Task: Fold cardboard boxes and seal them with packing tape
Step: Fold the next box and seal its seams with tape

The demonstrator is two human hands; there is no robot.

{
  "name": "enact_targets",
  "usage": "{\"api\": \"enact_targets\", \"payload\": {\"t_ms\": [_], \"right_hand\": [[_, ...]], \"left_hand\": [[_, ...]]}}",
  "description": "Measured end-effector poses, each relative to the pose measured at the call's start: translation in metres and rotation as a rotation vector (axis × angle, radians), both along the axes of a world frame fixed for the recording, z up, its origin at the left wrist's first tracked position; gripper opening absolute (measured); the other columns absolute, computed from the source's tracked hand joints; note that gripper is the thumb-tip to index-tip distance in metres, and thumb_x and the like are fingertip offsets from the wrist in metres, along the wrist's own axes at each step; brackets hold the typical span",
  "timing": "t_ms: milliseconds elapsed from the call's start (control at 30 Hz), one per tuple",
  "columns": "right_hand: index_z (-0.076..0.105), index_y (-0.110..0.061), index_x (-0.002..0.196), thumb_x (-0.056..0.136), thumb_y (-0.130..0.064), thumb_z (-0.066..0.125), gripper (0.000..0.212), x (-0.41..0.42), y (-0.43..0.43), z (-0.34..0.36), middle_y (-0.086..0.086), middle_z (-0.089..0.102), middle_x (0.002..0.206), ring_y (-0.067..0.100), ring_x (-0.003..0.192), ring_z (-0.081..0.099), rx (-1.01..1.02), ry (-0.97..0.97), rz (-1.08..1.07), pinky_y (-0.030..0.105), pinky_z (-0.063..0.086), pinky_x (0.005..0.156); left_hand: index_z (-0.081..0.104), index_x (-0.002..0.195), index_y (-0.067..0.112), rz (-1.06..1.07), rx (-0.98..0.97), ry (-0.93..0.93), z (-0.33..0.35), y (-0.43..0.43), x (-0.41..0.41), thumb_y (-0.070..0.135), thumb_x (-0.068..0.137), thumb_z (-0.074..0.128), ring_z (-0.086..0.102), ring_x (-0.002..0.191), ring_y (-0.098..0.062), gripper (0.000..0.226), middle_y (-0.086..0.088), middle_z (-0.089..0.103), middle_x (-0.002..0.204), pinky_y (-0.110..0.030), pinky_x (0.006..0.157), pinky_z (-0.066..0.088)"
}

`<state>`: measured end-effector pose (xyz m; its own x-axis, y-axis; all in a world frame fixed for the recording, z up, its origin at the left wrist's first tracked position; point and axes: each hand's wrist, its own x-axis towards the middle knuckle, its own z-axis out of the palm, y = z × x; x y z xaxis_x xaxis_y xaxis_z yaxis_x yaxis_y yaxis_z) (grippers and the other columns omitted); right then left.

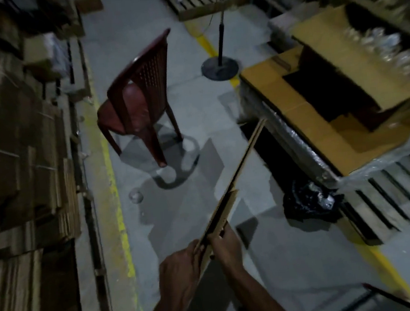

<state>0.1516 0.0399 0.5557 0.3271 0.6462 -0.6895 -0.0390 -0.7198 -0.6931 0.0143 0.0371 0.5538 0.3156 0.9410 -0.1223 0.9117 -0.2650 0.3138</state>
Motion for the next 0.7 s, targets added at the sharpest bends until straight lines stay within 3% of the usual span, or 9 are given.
{"api": "enact_targets", "payload": {"t_ms": [67, 100, 167, 233, 300, 400, 500, 600, 700], "right_hand": [[0.031, -0.048, 0.153, 0.077, -0.058, 0.045, 0.078, -0.012, -0.018, 0.040, -0.002, 0.064, 0.135, 0.030, 0.114, 0.065, -0.005, -0.013, 0.034, 0.043, 0.055, 0.097], [0.025, -0.047, 0.156, 0.080, -0.055, 0.043, 0.079, -0.015, -0.023, 0.055, 0.001, 0.063, 0.137, 0.031, 0.116, 0.065, 0.018, -0.029, 0.046, 0.042, 0.054, 0.099], [0.028, -0.044, 0.156, 0.084, -0.045, 0.043, 0.073, -0.018, -0.032, 0.092, 0.003, 0.068, 0.127, 0.028, 0.106, 0.067, 0.068, -0.067, 0.067, 0.041, 0.057, 0.094], [0.029, -0.040, 0.156, 0.081, -0.037, 0.043, 0.077, -0.014, -0.042, 0.127, 0.003, 0.071, 0.108, 0.026, 0.092, 0.068, 0.108, -0.133, 0.087, 0.037, 0.057, 0.081], [0.031, -0.039, 0.156, 0.083, -0.032, 0.045, 0.075, -0.007, -0.049, 0.162, 0.005, 0.070, 0.103, 0.028, 0.091, 0.067, 0.133, -0.198, 0.075, 0.036, 0.055, 0.077], [0.040, -0.039, 0.150, 0.094, -0.025, 0.047, 0.058, 0.009, -0.062, 0.213, 0.009, 0.069, 0.120, 0.033, 0.107, 0.065, 0.211, -0.278, 0.047, 0.034, 0.050, 0.083], [0.045, -0.038, 0.147, 0.099, -0.023, 0.047, 0.051, 0.036, -0.085, 0.266, 0.003, 0.066, 0.118, 0.028, 0.108, 0.064, 0.303, -0.317, -0.007, 0.031, 0.043, 0.081], [0.057, -0.035, 0.134, 0.099, -0.025, 0.048, 0.038, 0.072, -0.113, 0.316, -0.004, 0.067, 0.111, 0.025, 0.105, 0.066, 0.399, -0.370, -0.030, 0.032, 0.045, 0.078], [0.063, -0.031, 0.116, 0.098, -0.025, 0.051, 0.023, 0.107, -0.150, 0.363, 0.000, 0.069, 0.103, 0.025, 0.093, 0.068, 0.458, -0.422, -0.069, 0.028, 0.052, 0.060]], "left_hand": [[0.070, 0.125, 0.040, 0.089, -0.063, -0.009, 0.035, -0.018, 0.003, 0.052, 0.095, 0.026, 0.068, 0.061, -0.027, 0.055, -0.004, 0.071, 0.067, -0.034, 0.055, 0.052], [0.069, 0.128, 0.040, 0.107, -0.083, -0.004, 0.052, -0.024, 0.004, 0.050, 0.098, 0.033, 0.068, 0.064, -0.029, 0.048, -0.005, 0.071, 0.070, -0.035, 0.058, 0.053], [0.076, 0.116, 0.033, 0.089, -0.046, -0.009, 0.087, -0.038, 0.006, 0.031, 0.095, 0.067, 0.064, 0.051, -0.027, 0.023, -0.003, 0.067, 0.060, -0.030, 0.048, 0.046], [0.080, 0.104, 0.026, 0.094, -0.003, -0.058, 0.118, -0.047, 0.008, 0.018, 0.085, 0.081, 0.059, 0.043, -0.025, 0.020, -0.002, 0.063, 0.053, -0.027, 0.041, 0.040], [0.078, 0.103, 0.023, 0.082, 0.053, -0.110, 0.155, -0.055, 0.015, 0.028, 0.095, 0.068, 0.063, 0.050, -0.029, 0.014, -0.004, 0.066, 0.059, -0.032, 0.045, 0.044], [0.072, 0.108, 0.027, 0.023, 0.068, -0.162, 0.201, -0.062, 0.030, 0.051, 0.101, 0.030, 0.068, 0.072, -0.033, 0.049, -0.006, 0.072, 0.079, -0.036, 0.058, 0.042], [0.069, 0.103, 0.027, -0.083, 0.067, -0.195, 0.256, -0.068, 0.053, 0.041, 0.104, 0.040, 0.069, 0.085, -0.031, 0.031, -0.004, 0.073, 0.090, -0.035, 0.065, 0.044], [0.065, 0.085, 0.022, -0.166, 0.032, -0.228, 0.307, -0.079, 0.081, 0.032, 0.103, 0.047, 0.068, 0.080, -0.026, 0.027, -0.002, 0.072, 0.085, -0.033, 0.065, 0.049], [0.061, 0.078, 0.017, -0.248, -0.008, -0.282, 0.350, -0.102, 0.113, 0.034, 0.103, 0.053, 0.063, 0.073, -0.025, 0.031, -0.003, 0.065, 0.078, -0.031, 0.061, 0.040]]}}
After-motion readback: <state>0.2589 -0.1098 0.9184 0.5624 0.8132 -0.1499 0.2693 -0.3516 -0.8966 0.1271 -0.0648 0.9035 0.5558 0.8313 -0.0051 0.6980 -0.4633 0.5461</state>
